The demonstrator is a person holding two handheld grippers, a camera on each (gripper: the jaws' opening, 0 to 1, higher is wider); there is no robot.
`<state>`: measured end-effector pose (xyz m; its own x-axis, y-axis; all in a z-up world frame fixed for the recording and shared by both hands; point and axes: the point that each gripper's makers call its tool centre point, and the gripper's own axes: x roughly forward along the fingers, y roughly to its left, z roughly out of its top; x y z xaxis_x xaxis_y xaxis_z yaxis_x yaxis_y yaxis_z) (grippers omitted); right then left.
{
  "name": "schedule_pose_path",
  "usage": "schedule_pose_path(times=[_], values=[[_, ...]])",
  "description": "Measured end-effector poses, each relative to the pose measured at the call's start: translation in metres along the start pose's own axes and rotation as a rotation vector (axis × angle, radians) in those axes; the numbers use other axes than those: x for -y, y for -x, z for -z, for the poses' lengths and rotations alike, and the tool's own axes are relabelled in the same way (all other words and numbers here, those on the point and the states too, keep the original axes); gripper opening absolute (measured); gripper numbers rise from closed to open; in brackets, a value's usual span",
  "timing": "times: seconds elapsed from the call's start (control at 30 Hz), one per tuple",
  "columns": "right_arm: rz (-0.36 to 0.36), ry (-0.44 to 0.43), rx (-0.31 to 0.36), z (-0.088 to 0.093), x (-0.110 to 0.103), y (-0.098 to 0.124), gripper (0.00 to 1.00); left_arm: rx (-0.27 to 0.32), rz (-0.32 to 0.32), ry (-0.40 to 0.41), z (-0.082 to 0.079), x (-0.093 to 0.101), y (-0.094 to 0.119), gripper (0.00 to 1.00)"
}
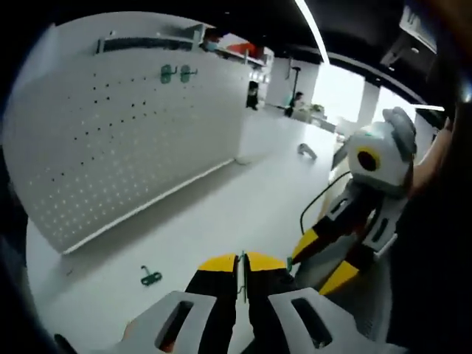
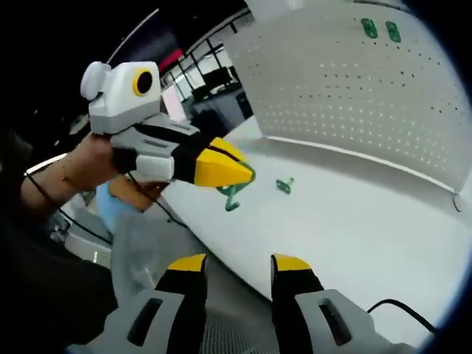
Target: Insert the hook assembly into the mounting plate slot until the hook locks in place.
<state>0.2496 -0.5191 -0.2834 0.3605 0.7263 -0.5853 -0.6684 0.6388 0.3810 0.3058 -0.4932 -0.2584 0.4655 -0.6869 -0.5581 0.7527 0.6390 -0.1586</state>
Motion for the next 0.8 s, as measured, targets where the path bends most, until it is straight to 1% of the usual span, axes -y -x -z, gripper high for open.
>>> schedule_pose_path(times=[0.03,0.07,0.13,0.2,0.3,0.33,0.37,0.4,0.43,0.47,0.53,0.57,0.6,0.63,0.73,0.8], values=[[-0.004,-0.016,0.012,-0.003,-0.001,0.001,0.33,-0.004,-0.010,-0.003,0.003,-0.001,0.000,0.03],[-0.012,-0.035,0.026,-0.007,-0.003,0.002,0.33,-0.022,-0.024,-0.005,0.010,-0.002,0.000,0.03],[-0.022,-0.047,0.036,-0.011,-0.006,0.002,0.31,-0.031,-0.031,0.006,0.018,-0.002,0.000,0.03],[-0.031,-0.051,0.033,-0.012,-0.007,0.002,0.27,-0.028,-0.033,0.016,0.021,-0.001,0.001,0.03],[-0.041,-0.064,0.046,-0.017,-0.010,0.002,0.26,-0.015,-0.042,0.035,0.022,0.001,0.003,0.03],[-0.044,-0.074,0.054,-0.019,-0.011,0.003,0.26,0.038,-0.034,0.076,0.015,0.004,0.003,0.03],[-0.049,-0.080,0.061,-0.021,-0.011,0.003,0.26,0.074,-0.026,0.127,0.010,0.005,0.004,0.03],[-0.055,-0.087,0.067,-0.022,-0.013,0.003,0.25,0.097,-0.022,0.167,0.007,0.006,0.005,0.03],[-0.066,-0.103,0.070,-0.024,-0.014,0.003,0.23,0.119,-0.025,0.187,0.005,0.004,0.006,0.03],[-0.074,-0.119,0.071,-0.025,-0.014,0.003,0.20,0.126,-0.033,0.183,0.004,0.003,0.006,0.03],[-0.085,-0.164,0.100,-0.033,-0.014,0.005,0.17,0.148,-0.037,0.192,0.000,0.004,0.006,0.03],[-0.084,-0.179,0.119,-0.037,-0.013,0.006,0.17,0.160,-0.035,0.209,-0.003,0.005,0.006,0.03],[-0.080,-0.187,0.134,-0.041,-0.011,0.007,0.17,0.174,-0.043,0.243,-0.006,0.004,0.006,0.03],[-0.077,-0.198,0.145,-0.043,-0.010,0.009,0.17,0.173,-0.051,0.265,-0.006,0.003,0.006,0.03],[-0.069,-0.253,0.185,-0.051,-0.003,0.012,0.16,0.192,-0.054,0.272,-0.011,0.007,0.003,0.03],[-0.072,-0.277,0.191,-0.053,-0.001,0.014,0.12,0.207,-0.048,0.276,-0.015,0.009,0.001,0.03]])
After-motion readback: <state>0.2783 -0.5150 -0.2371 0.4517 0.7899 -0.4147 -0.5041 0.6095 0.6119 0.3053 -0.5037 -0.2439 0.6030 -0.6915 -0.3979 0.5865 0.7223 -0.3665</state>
